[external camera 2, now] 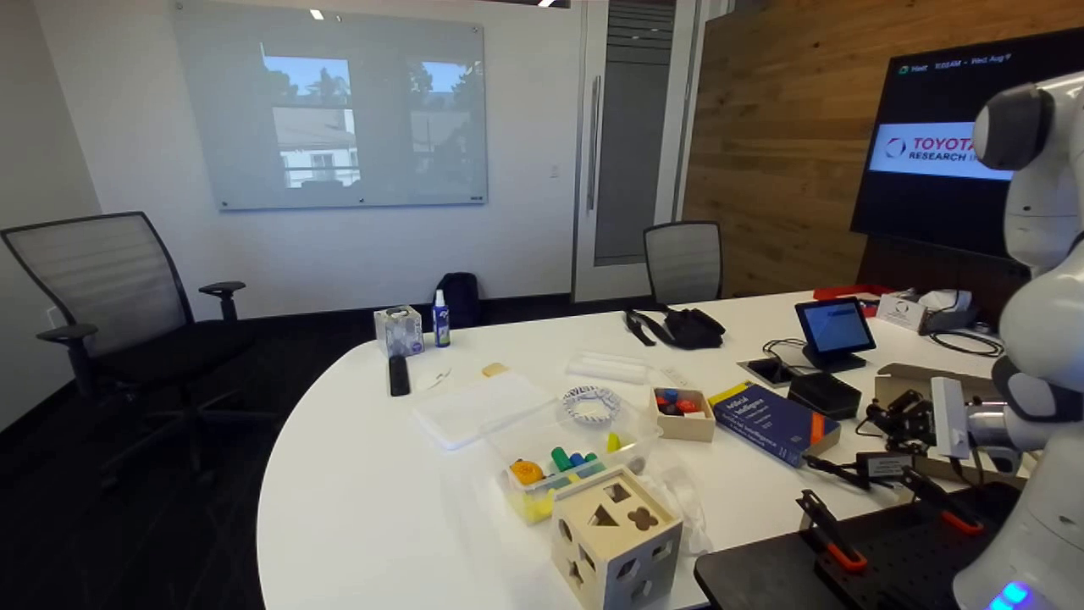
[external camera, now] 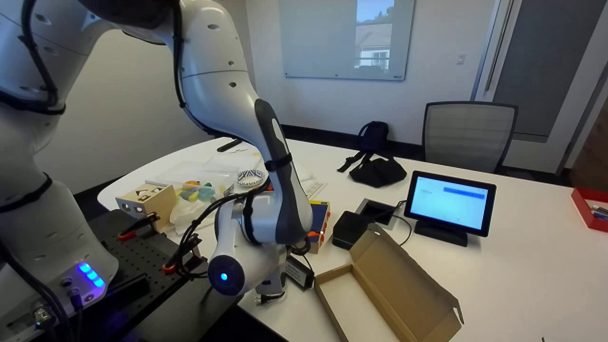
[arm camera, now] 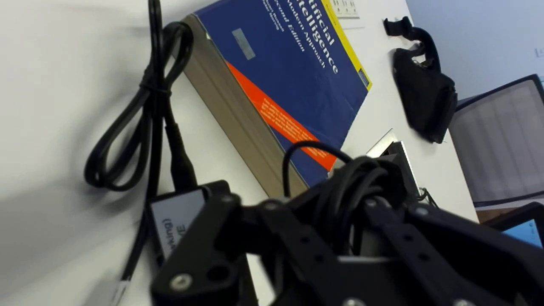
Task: Press the center button of the black object next to the book, open the cardboard box, remove the cable and put it on the table
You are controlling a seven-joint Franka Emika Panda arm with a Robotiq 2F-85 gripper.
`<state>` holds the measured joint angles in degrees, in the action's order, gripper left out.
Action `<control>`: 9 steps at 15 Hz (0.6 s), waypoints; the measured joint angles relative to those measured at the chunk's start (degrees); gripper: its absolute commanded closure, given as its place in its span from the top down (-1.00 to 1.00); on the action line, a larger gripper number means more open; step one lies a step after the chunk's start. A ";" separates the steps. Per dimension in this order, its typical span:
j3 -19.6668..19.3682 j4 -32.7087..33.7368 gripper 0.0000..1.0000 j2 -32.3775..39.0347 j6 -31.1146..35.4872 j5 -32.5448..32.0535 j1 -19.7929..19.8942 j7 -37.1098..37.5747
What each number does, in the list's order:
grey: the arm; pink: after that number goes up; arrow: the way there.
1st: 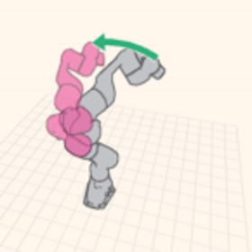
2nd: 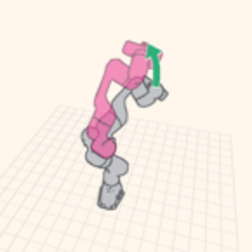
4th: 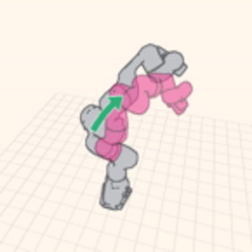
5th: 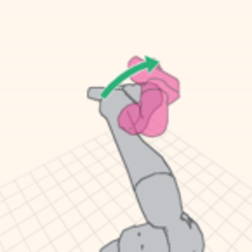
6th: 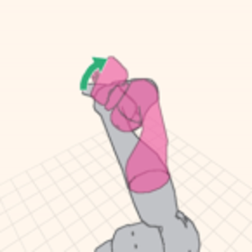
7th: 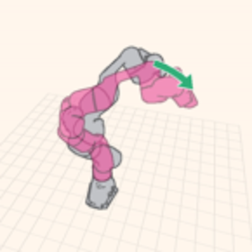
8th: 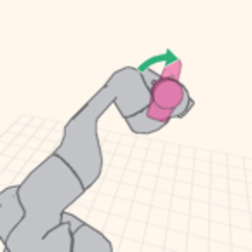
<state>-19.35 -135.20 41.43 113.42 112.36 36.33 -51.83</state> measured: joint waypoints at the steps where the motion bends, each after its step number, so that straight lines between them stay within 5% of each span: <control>1: -0.16 0.52 -0.13 1.25 -0.10 1.70 -0.72 -0.73; 6: -4.20 1.37 0.61 2.94 -0.11 3.43 -5.80 0.66; 9: -8.63 0.87 1.00 0.96 -0.13 -1.84 -8.37 4.23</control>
<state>-27.99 -134.34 42.39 113.29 110.52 27.96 -47.60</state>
